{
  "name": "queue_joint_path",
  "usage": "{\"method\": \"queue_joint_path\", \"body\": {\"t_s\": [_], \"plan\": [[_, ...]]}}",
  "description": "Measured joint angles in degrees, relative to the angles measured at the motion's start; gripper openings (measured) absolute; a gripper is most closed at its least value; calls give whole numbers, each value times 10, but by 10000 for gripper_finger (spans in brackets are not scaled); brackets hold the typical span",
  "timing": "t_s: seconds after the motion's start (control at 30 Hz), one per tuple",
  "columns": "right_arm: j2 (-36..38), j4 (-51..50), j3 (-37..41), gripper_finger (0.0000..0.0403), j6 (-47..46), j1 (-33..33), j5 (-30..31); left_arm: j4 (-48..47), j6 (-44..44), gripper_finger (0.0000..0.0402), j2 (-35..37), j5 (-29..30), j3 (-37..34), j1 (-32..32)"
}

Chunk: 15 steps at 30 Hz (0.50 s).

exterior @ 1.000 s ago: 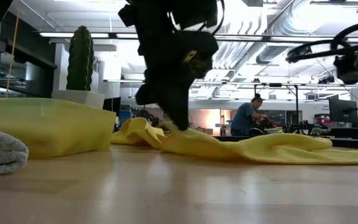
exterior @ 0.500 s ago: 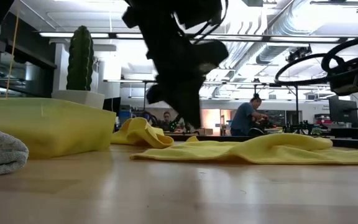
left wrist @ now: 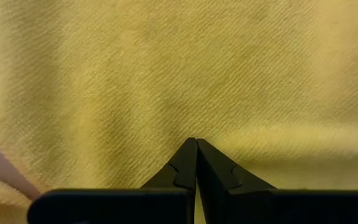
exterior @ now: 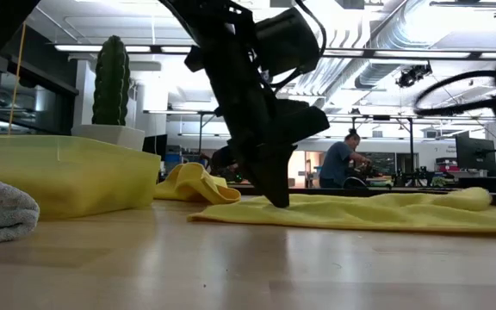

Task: Fold microfiber towels
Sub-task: Fold the right yellow microfiber towel

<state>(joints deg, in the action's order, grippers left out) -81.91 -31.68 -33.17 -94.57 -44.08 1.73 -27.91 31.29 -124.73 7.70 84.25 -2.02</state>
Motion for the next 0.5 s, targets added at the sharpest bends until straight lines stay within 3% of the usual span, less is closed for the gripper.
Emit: {"method": "queue_joint_path", "body": {"t_s": [0.1, 0.3, 0.5], "plan": [[0, -1, 0, 0, -30, -22, -19, -4, 19, 0, 1, -2, 0, 2], [0, 4, 0, 0, -75, -61, -57, -16, 69, 0, 3, -67, 0, 11], [51, -17, 6, 0, -74, -70, -63, -18, 75, 0, 15, -94, -2, 20]]}}
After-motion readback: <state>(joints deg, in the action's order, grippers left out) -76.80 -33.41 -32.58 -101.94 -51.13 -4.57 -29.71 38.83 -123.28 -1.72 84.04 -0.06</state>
